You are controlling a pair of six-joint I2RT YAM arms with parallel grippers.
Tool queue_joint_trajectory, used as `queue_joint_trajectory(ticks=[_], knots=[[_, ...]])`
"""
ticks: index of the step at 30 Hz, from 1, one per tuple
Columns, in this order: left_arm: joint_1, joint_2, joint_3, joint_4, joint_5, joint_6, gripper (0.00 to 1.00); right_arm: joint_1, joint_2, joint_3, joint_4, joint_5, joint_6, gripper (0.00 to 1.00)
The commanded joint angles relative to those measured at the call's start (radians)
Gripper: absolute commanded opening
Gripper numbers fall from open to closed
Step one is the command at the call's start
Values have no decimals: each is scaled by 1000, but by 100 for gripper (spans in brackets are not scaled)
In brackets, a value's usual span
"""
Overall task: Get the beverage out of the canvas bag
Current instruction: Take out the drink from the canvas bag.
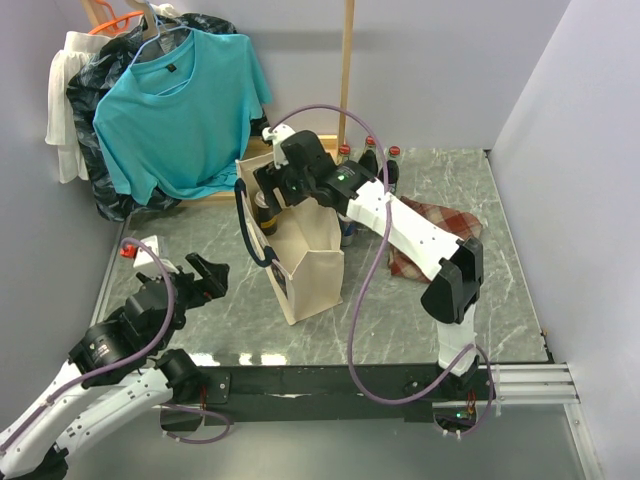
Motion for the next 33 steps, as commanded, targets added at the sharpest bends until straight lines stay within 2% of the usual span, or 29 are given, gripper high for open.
queue_joint_trajectory(ticks=[1,10,21,33], knots=[[-4,-15,25,-7,-56,-20,96,10,21,74,-4,-24,-12,87],[-4,-81,16,-8,-89,-31,96,14,83,120,-25,-32,-26,87],[-4,24,20,-3,-61,-12,96,14,146,210,-55,-54,-35,88],[-2,105,26,-22,-84,-20,96,10,141,183,-21,-86,-21,93]])
